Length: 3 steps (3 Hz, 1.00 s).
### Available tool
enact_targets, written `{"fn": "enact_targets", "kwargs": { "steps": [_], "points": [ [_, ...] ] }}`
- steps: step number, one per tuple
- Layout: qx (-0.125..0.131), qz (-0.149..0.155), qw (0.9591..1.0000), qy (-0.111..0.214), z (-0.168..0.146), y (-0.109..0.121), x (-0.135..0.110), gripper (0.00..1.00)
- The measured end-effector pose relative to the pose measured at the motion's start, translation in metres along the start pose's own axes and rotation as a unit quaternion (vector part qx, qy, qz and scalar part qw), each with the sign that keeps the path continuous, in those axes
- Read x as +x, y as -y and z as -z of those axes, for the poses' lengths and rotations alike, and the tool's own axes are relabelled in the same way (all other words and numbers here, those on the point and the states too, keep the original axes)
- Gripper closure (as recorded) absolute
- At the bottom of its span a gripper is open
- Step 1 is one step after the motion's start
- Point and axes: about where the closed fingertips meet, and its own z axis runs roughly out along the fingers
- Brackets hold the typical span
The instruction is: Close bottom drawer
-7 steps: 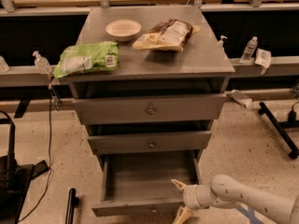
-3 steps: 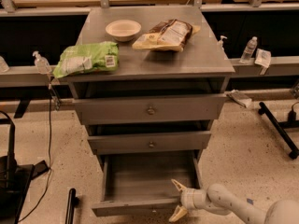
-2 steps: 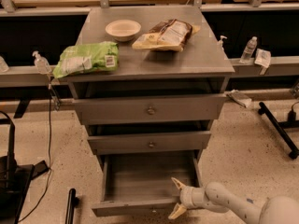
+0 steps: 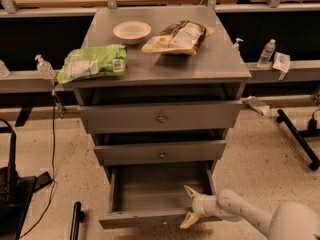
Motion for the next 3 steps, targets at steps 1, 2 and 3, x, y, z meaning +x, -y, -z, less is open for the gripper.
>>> {"fn": "enact_targets", "kwargs": {
  "steps": [1,2,3],
  "points": [
    [0.000,0.000,1.0000,0.000,0.000,0.000,0.000,0.00],
    [0.014,0.000,0.9999,0.002,0.000,0.021,-0.003,0.00],
    [0.014,0.000,0.9999,0.002,0.000,0.019,-0.003,0.00]
  ]
}}
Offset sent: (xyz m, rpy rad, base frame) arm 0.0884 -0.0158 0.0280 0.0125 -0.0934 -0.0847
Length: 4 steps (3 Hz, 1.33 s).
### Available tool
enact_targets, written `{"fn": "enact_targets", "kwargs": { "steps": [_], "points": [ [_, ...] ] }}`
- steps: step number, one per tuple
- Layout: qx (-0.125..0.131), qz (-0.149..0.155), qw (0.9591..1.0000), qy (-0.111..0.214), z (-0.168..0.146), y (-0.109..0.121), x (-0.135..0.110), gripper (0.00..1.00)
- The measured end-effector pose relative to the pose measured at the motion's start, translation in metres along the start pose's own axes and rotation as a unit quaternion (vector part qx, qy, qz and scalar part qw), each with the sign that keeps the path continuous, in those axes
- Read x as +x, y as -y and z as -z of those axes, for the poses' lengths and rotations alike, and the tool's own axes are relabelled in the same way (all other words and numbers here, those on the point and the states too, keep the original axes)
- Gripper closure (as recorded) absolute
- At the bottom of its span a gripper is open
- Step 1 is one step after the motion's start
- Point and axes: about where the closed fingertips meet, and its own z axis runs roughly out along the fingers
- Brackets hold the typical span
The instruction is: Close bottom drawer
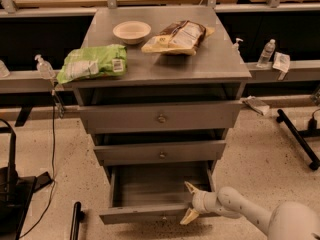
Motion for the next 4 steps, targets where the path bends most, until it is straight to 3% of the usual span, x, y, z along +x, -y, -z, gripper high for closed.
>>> {"fn": "enact_targets", "kwargs": {
  "steps": [1,3,4],
  "points": [
    [0.013,0.005,0.9999,0.010,-0.002,0.029,-0.010,0.00],
    [0.022,0.011,0.9994,0.027,0.003,0.046,-0.024,0.00],
    [0.024,0.015,0.9975,0.064,0.017,0.052,-0.042,0.00]
  ]
}}
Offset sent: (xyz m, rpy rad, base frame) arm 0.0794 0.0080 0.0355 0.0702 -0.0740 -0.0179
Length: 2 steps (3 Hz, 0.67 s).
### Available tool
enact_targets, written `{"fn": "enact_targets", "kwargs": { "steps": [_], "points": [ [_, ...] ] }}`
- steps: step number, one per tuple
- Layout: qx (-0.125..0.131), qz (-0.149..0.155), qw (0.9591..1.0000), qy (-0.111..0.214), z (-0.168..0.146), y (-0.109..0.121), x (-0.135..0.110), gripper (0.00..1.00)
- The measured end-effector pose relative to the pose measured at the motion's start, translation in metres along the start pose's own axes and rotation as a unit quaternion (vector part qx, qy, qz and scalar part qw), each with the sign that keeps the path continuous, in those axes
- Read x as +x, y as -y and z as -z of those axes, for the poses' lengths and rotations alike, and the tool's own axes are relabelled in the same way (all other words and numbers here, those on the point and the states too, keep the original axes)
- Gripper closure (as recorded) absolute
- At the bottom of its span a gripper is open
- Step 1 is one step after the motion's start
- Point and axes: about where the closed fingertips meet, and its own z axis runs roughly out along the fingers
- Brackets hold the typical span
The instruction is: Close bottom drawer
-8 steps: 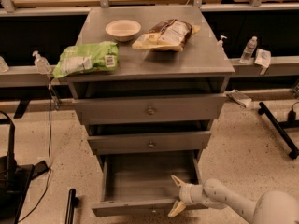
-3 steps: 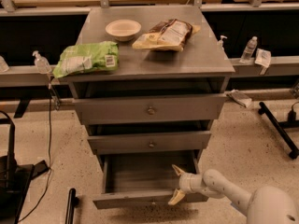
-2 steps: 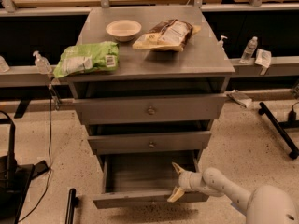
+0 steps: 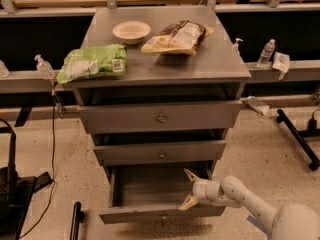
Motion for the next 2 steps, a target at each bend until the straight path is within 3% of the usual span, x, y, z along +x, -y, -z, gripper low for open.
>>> {"fn": "enact_targets", "kwargs": {
  "steps": [1,2],
  "points": [
    [-0.011,0.004,0.9996,0.027,0.018,-0.007,-0.020,0.00],
    [-0.045,-0.006,0.9979,0.046,0.029,-0.042,-0.031,0.15]
  ]
}}
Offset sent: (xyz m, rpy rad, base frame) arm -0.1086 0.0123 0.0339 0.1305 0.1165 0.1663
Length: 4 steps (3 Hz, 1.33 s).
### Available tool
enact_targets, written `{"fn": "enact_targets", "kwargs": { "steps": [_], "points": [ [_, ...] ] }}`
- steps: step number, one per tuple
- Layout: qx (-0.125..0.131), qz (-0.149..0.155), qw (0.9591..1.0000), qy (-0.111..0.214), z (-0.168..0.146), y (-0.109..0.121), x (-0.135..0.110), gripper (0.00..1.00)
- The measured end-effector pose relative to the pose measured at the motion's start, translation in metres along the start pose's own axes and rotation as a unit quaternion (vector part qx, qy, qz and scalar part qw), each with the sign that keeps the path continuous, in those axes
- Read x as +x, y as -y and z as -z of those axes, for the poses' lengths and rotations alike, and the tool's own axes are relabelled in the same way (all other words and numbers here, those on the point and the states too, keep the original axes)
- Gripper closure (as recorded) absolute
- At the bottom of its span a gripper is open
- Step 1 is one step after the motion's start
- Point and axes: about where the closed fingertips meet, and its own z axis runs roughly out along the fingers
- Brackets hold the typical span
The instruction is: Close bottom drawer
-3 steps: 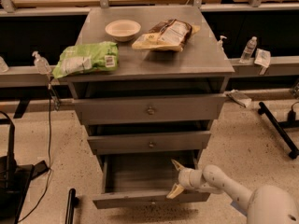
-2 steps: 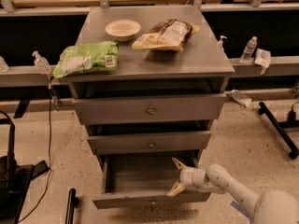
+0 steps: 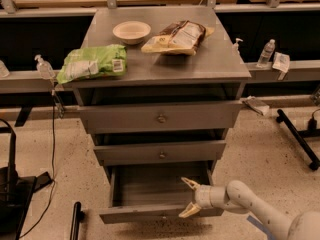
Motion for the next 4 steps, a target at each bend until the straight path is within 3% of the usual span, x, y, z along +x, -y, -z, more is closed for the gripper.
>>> {"fn": "enact_targets", "kwargs": {
  "steps": [1,2,3,4],
  "points": [
    [-0.035,-0.025,0.9987,0.026,-0.001,-0.042,0.001,0.39],
    [-0.069,-0.054,0.9955,0.036,-0.011,-0.086,0.013,0.70],
    [-0.085,-0.071,0.9937,-0.017,-0.024,-0.119,0.033,0.99],
    [-0.073,-0.100,0.9885,-0.086,-0.037,-0.133,0.069,1.00]
  ]
}}
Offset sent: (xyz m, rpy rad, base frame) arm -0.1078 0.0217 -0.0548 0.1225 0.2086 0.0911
